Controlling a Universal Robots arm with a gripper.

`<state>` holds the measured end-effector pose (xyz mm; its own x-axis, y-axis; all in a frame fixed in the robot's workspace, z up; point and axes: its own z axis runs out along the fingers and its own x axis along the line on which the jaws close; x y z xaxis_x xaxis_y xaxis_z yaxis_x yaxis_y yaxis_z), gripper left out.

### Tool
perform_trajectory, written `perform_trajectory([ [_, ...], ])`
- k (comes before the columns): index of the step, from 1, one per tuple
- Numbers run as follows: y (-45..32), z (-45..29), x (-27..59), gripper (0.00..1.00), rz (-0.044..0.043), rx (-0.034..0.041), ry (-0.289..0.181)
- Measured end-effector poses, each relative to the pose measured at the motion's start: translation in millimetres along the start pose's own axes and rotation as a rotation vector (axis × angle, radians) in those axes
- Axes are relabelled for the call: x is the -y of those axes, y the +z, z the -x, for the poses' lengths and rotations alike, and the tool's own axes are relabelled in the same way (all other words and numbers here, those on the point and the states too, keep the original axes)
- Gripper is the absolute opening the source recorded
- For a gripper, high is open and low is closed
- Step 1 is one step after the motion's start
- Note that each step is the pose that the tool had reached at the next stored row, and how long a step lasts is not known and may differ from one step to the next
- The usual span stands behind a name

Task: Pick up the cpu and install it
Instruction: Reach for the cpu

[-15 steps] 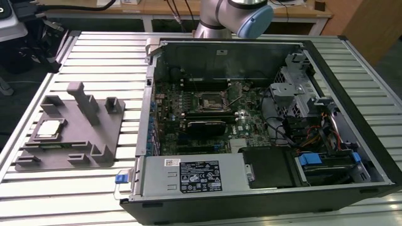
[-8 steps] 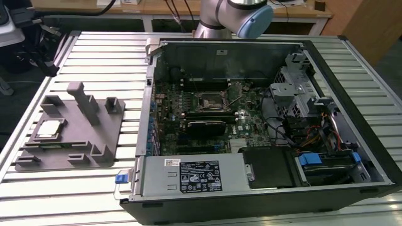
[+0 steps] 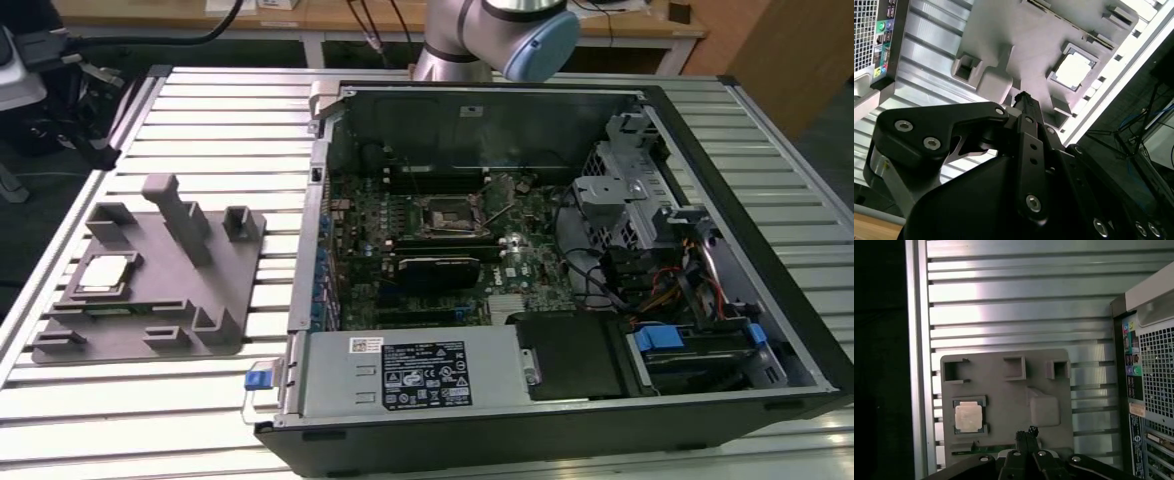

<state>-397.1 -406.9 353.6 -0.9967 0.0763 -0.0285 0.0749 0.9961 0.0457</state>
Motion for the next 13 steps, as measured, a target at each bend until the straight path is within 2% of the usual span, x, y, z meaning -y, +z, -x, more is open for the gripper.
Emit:
perform_trajectory([
  [13,12.4,-18.5,2.9,0.11,0.0002,0.0001,0.0],
])
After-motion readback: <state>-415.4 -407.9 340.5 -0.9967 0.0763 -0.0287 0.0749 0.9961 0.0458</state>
